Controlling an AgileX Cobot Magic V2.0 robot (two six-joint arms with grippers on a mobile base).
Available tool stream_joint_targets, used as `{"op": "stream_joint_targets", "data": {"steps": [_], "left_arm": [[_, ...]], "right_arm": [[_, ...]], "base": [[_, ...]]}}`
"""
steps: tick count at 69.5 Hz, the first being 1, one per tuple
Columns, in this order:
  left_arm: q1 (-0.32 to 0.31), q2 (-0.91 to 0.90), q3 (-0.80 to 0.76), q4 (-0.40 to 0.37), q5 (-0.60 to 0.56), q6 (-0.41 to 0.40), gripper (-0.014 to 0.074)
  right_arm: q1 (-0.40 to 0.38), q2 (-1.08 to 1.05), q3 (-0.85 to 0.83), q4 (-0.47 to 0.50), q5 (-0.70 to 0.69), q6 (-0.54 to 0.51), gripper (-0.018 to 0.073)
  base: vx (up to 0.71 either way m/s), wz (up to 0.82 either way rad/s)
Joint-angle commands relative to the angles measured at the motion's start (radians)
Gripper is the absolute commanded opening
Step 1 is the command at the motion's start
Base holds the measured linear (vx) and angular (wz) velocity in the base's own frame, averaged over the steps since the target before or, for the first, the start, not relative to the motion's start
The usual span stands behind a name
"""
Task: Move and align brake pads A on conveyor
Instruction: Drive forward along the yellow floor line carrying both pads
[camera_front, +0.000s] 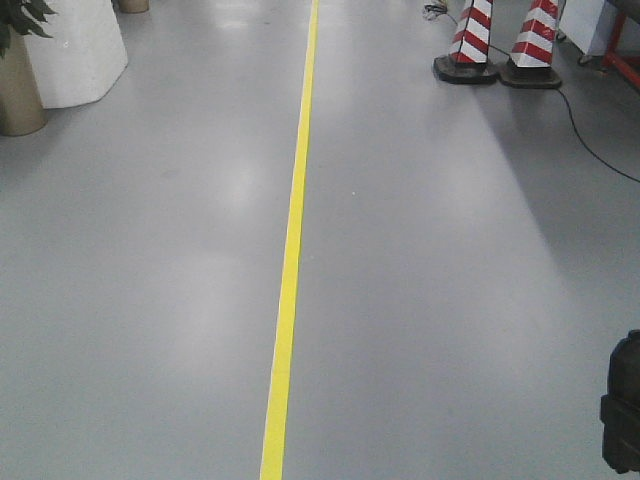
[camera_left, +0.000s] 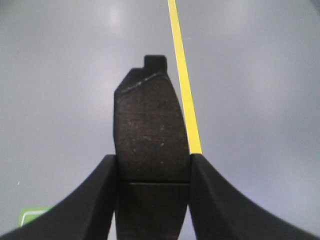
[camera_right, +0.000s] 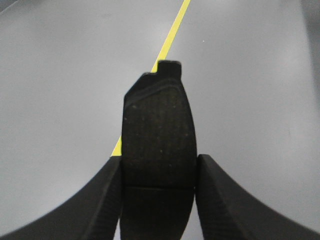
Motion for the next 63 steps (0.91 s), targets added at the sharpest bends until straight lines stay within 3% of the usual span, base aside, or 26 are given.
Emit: {"op": "stream_joint_targets", "data": {"steps": [1, 63], "left_arm": [[-0.002, 0.014, -0.03, 0.005, -0.084, -0.002, -0.0006], [-0.002, 0.014, -0.03, 0.005, -0.084, -0.002, -0.0006]], "right_arm": [[-0.004, 0.005, -0.032, -0.005, -0.091, -0.005, -0.0007], [-0.004, 0.005, -0.032, -0.005, -0.091, -0.005, -0.0007]], "base": [[0.61, 0.0], [0.66, -0.04]]}}
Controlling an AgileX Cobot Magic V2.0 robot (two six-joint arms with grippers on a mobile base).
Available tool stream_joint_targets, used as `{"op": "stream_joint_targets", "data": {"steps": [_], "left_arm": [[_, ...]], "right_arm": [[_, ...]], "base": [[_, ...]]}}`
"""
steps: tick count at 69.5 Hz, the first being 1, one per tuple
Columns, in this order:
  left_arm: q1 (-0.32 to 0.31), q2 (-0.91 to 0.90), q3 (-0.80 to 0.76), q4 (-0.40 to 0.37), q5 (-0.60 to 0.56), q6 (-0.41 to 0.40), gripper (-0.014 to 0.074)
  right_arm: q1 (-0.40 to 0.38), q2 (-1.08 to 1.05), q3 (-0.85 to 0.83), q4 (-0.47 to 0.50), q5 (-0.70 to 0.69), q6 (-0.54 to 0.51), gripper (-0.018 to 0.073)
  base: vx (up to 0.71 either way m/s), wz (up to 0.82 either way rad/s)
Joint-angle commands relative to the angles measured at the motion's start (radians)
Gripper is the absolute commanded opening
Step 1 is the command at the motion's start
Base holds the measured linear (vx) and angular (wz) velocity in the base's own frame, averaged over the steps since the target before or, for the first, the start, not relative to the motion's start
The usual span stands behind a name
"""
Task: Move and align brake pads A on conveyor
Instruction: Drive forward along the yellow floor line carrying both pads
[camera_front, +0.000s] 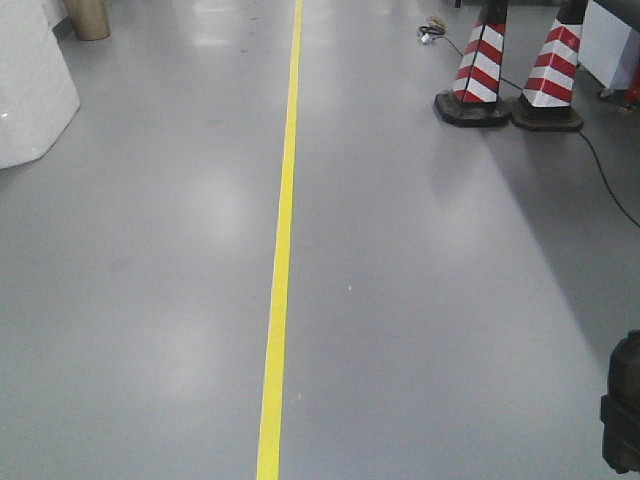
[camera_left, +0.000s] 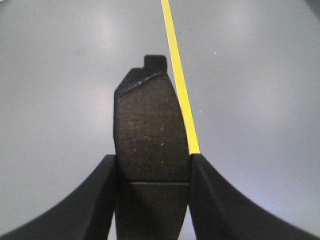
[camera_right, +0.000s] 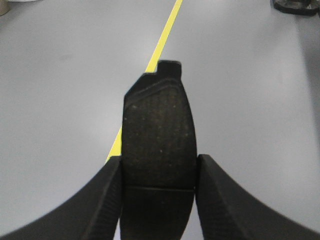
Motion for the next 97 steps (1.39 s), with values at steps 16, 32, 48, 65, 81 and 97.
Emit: {"op": "stream_joint_targets", "data": {"steps": [16, 32, 48, 65, 81, 97], "left_arm": [[-0.002, 0.014, -0.03, 0.005, -0.084, -0.002, -0.0006], [-0.002, 0.014, -0.03, 0.005, -0.084, -0.002, -0.0006], [-0.002, 0.014, -0.03, 0.005, -0.084, -0.002, -0.0006], [-0.002, 0.014, -0.03, 0.005, -0.084, -0.002, -0.0006], [-0.002, 0.014, -0.03, 0.005, -0.084, -0.002, -0.0006], [-0.002, 0.014, -0.03, 0.005, -0.084, -0.002, -0.0006]], "right_arm": [[-0.004, 0.005, -0.032, -0.005, -0.091, -0.005, -0.0007], [-0.004, 0.005, -0.032, -0.005, -0.09, -0.005, -0.0007], [-0.004, 0.005, -0.032, -0.005, -0.09, -0.005, -0.0007], [-0.004, 0.005, -0.032, -0.005, -0.092, -0.005, -0.0007], [-0.004, 0.005, -0.032, -0.005, -0.091, -0.005, -0.0007], [-0.004, 0.005, -0.032, -0.005, -0.091, -0.005, -0.0007]], "base": [[0.71, -0.01], [0.72, 0.01], [0.74, 0.0], [0.76, -0.04], [0.77, -0.04], [0.75, -0.01]]}}
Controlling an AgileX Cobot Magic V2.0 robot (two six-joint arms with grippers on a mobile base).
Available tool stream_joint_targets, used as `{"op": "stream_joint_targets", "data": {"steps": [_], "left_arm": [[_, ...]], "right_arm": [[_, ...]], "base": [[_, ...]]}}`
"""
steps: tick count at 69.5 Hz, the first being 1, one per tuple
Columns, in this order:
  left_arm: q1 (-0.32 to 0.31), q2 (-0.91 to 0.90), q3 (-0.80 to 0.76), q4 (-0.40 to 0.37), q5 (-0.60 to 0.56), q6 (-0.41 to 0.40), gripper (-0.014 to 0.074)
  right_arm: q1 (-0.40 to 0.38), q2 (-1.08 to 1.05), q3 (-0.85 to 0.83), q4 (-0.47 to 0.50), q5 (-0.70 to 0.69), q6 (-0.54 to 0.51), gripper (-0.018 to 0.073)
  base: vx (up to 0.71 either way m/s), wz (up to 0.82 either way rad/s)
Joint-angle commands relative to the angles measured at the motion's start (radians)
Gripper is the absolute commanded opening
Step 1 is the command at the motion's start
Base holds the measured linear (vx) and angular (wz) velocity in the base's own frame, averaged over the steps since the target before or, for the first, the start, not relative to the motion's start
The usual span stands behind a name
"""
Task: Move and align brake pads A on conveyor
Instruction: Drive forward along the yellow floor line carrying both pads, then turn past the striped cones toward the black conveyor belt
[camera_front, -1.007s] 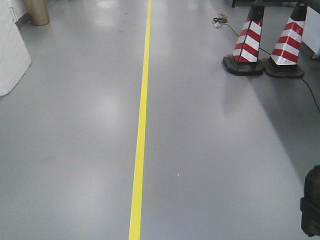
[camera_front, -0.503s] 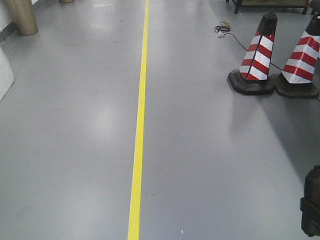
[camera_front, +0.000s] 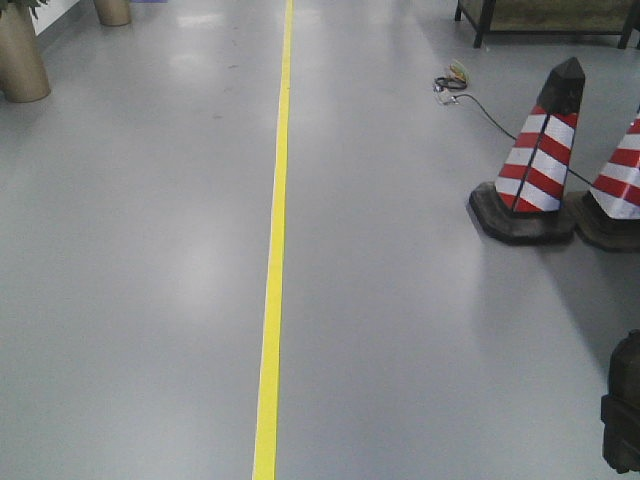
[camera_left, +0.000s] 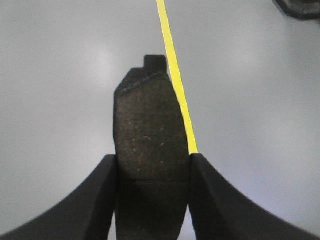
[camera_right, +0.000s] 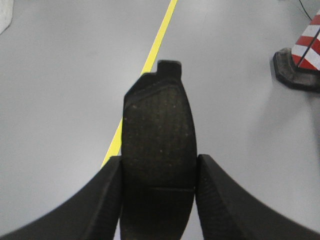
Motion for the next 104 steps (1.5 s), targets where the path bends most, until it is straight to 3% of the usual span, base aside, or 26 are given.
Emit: {"op": "stream_joint_targets", "data": {"steps": [1, 104], "left_arm": [[-0.002, 0.014, -0.03, 0.005, -0.084, -0.002, -0.0006], [-0.002, 0.014, -0.03, 0.005, -0.084, -0.002, -0.0006]], "right_arm": [[-0.004, 0.005, -0.032, -0.005, -0.091, -0.005, -0.0007], [-0.004, 0.005, -0.032, -0.007, -0.091, -0.005, -0.0007]], "base": [[0.74, -0.01], [0.61, 0.0]]}}
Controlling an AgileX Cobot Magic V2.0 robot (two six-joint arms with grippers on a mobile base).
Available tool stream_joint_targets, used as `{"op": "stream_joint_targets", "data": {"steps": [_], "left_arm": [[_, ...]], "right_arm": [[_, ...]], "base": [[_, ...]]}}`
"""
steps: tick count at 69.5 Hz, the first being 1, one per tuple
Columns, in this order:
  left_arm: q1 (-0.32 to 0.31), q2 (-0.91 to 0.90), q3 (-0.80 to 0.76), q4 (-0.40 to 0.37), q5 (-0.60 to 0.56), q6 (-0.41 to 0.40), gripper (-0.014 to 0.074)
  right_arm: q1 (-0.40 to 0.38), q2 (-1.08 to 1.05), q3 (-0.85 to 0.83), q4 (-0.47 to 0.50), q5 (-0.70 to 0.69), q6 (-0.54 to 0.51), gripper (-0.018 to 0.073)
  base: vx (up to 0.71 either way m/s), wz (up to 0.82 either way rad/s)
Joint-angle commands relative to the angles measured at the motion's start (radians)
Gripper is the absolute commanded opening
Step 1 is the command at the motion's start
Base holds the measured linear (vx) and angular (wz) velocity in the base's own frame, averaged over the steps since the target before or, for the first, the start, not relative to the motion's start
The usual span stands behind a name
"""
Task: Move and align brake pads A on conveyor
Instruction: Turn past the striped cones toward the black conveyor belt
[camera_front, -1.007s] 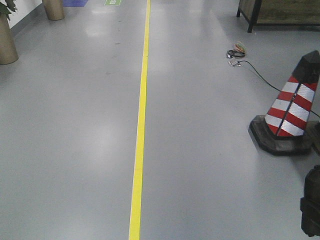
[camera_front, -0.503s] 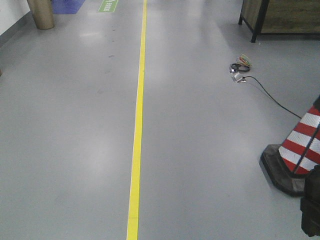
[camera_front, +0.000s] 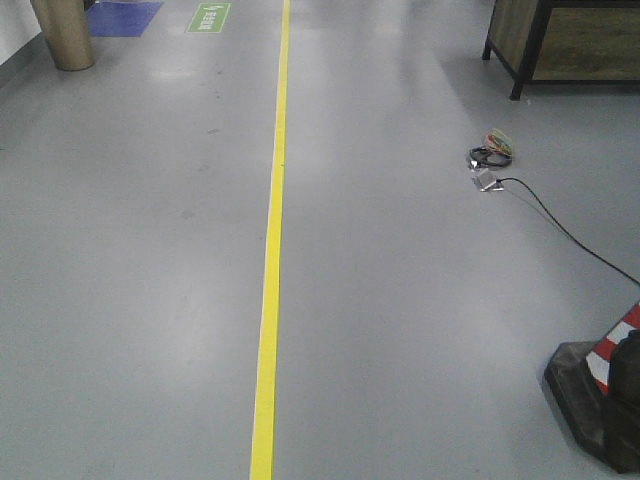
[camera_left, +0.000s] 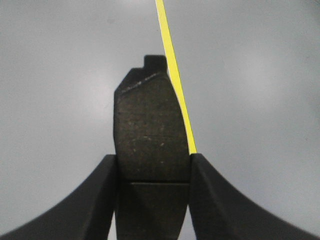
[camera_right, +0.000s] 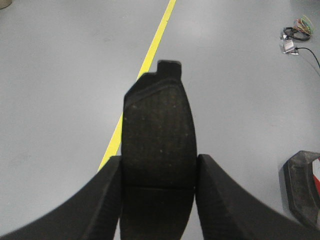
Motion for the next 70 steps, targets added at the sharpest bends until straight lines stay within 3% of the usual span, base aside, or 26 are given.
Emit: {"op": "stream_joint_targets", "data": {"steps": [1, 31, 70], "left_arm": [[-0.002, 0.014, -0.03, 0.005, -0.084, -0.002, -0.0006], [-0.002, 0.014, -0.03, 0.005, -0.084, -0.002, -0.0006], [-0.002, 0.014, -0.03, 0.005, -0.084, -0.002, -0.0006]], "right_arm": [[-0.004, 0.005, -0.032, -0.007, -0.091, -0.005, -0.0007], [-0.004, 0.005, -0.032, -0.007, -0.091, -0.005, -0.0007], [-0.004, 0.005, -0.032, -0.007, -0.091, -0.005, -0.0007]], "base": [[0.42, -0.02], [0.32, -0.24], [0.21, -0.73]]}}
